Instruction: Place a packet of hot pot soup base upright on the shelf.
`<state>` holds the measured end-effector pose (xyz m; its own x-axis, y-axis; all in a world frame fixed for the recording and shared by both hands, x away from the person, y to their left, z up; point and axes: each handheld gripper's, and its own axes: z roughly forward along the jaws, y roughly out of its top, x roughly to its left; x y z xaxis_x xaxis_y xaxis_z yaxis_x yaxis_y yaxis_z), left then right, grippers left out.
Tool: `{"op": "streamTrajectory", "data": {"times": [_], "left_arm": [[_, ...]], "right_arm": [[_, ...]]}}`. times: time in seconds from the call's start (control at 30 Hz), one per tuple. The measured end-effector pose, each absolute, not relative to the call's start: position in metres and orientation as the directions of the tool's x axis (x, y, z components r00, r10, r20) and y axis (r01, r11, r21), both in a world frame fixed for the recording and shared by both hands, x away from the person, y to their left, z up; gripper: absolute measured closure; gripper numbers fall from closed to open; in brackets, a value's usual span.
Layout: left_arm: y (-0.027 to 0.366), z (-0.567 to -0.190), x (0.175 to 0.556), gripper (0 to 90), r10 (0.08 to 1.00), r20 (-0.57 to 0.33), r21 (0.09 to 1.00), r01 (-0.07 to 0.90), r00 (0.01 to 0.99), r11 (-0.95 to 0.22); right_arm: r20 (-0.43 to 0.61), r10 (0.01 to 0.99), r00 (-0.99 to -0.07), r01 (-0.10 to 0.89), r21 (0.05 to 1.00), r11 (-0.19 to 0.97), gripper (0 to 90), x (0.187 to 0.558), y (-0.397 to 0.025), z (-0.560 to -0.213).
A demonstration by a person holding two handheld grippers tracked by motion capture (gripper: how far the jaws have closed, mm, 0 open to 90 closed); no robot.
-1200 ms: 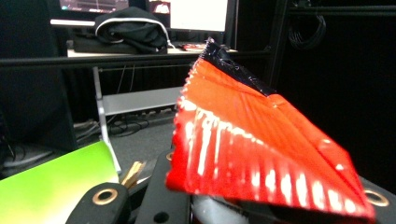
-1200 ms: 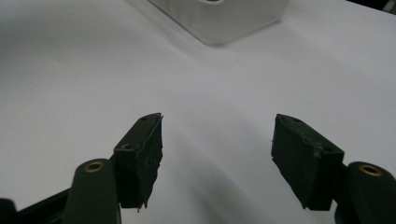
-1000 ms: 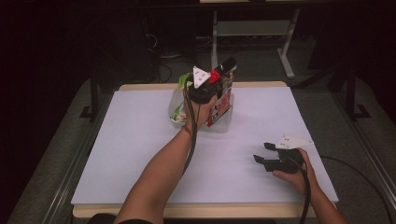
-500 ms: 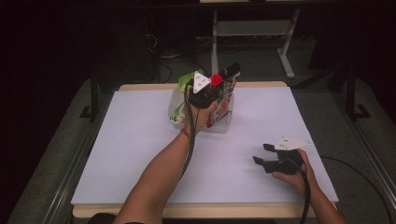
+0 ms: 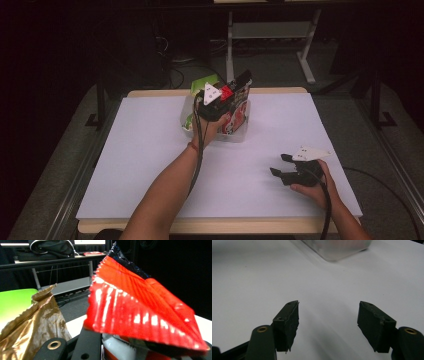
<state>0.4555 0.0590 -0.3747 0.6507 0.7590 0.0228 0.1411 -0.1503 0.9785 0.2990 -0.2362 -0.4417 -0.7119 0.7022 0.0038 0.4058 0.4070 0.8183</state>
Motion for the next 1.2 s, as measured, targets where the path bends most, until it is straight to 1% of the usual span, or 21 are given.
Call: {"op": "streamTrajectory", "data": {"times": [0.2,0.3,0.43,0.5,0.6,0.73,1.2], "left_arm": [[0.061,-0.377,0.455,71.5,0.748,0.056,0.969,0.145,0.662,-0.201],[0.061,-0.377,0.455,71.1,0.743,0.059,0.966,0.151,0.667,-0.212],[0.062,-0.375,0.455,70.6,0.730,0.088,0.955,0.150,0.677,-0.254],[0.062,-0.374,0.456,70.0,0.716,0.080,0.951,0.162,0.693,-0.263],[0.063,-0.371,0.456,68.9,0.702,0.104,0.938,0.166,0.704,-0.305],[0.065,-0.369,0.455,67.6,0.686,0.111,0.929,0.171,0.719,-0.329],[0.076,-0.369,0.446,58.2,0.632,0.105,0.901,0.195,0.768,-0.387]], "right_arm": [[-0.002,0.707,-0.707,0.404,0.819,0.407,33.0,0.299,-0.238,-0.441],[-0.004,0.709,-0.705,0.406,0.817,0.409,33.1,0.300,-0.238,-0.441],[-0.005,0.709,-0.705,0.406,0.817,0.409,33.1,0.300,-0.237,-0.442],[-0.009,0.708,-0.706,0.404,0.816,0.413,33.1,0.300,-0.237,-0.441],[-0.010,0.707,-0.707,0.405,0.814,0.417,33.1,0.300,-0.237,-0.441],[-0.011,0.706,-0.708,0.405,0.812,0.419,33.3,0.300,-0.236,-0.441],[-0.013,0.701,-0.713,0.404,0.809,0.426,33.3,0.300,-0.234,-0.442]]}}
